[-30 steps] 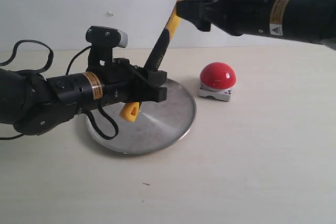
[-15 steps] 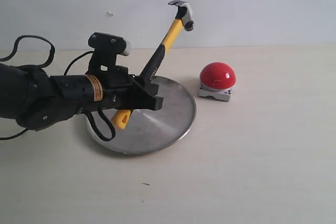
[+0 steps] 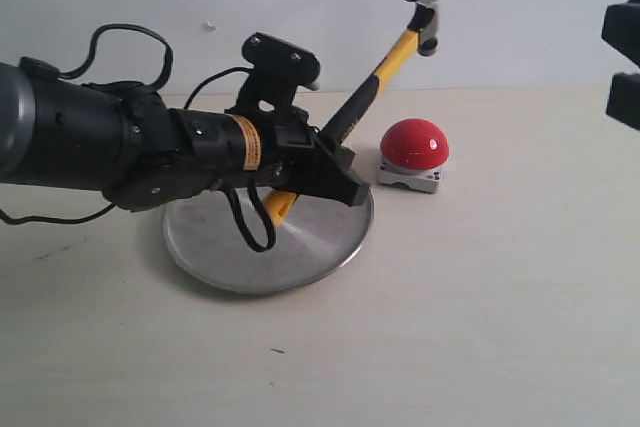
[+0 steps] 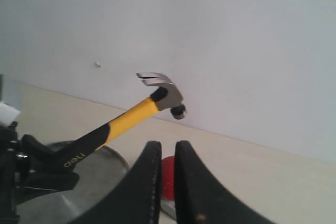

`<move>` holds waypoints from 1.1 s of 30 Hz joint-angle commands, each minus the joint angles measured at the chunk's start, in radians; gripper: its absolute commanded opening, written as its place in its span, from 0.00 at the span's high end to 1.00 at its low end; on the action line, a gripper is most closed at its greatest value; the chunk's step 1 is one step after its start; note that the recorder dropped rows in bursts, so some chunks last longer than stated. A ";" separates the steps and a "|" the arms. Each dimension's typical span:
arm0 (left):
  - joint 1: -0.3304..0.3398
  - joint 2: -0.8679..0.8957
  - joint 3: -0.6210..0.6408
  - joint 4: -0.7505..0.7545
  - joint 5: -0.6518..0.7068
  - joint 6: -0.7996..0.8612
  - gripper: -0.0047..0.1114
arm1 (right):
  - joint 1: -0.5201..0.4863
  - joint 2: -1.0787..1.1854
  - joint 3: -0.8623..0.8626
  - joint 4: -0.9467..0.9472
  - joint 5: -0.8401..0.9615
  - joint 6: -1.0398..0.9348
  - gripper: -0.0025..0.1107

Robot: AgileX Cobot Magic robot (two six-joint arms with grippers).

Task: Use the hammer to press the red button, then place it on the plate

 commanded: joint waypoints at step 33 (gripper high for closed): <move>-0.010 0.108 -0.085 0.010 0.044 -0.111 0.96 | 0.000 -0.231 0.241 0.002 -0.049 0.027 0.98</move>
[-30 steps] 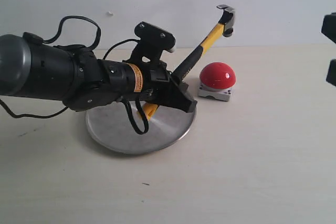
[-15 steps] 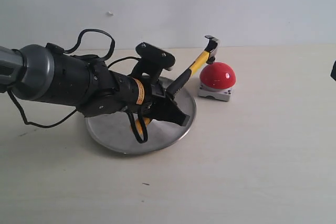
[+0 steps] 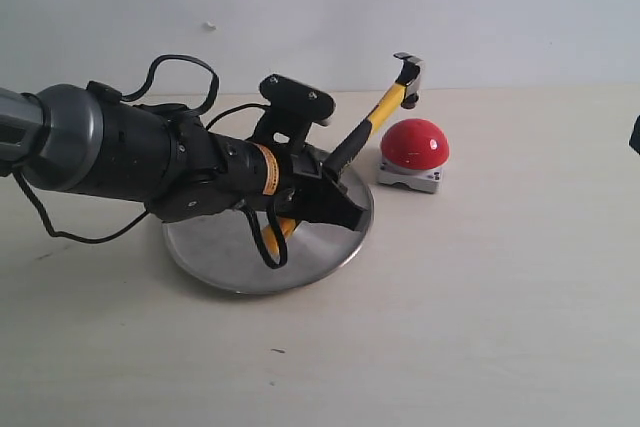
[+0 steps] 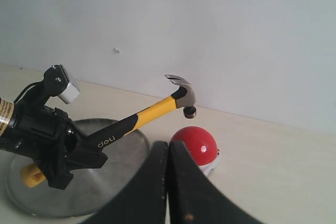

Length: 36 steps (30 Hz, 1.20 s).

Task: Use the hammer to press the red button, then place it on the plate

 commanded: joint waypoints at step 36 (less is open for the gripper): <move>-0.019 -0.524 -0.020 0.051 -0.089 -0.059 0.96 | 0.000 -0.004 0.007 -0.001 -0.005 0.001 0.98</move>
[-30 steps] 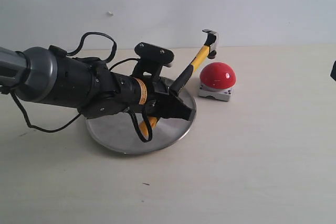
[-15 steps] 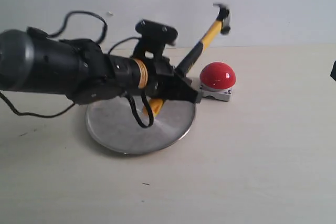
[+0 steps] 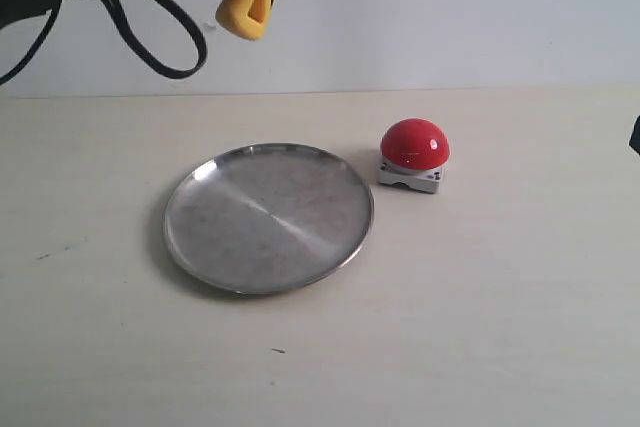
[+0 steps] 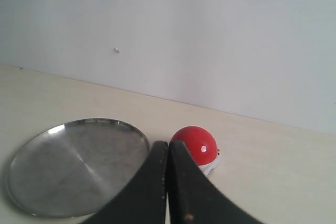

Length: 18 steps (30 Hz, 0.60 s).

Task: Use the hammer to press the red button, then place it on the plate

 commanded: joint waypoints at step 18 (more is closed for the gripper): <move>0.025 0.649 -0.026 -0.018 -0.029 -0.002 0.96 | 0.000 -0.004 0.007 0.000 -0.055 0.003 0.98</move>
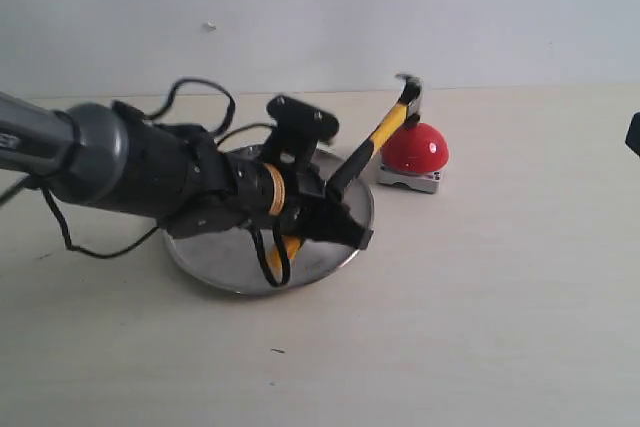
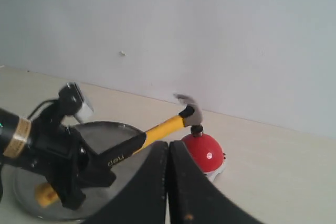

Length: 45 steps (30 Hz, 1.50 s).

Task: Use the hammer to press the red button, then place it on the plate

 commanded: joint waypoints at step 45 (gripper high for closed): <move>0.107 -0.236 0.406 -0.275 -0.392 -0.246 0.96 | 0.000 -0.004 0.007 -0.002 -0.045 0.007 0.98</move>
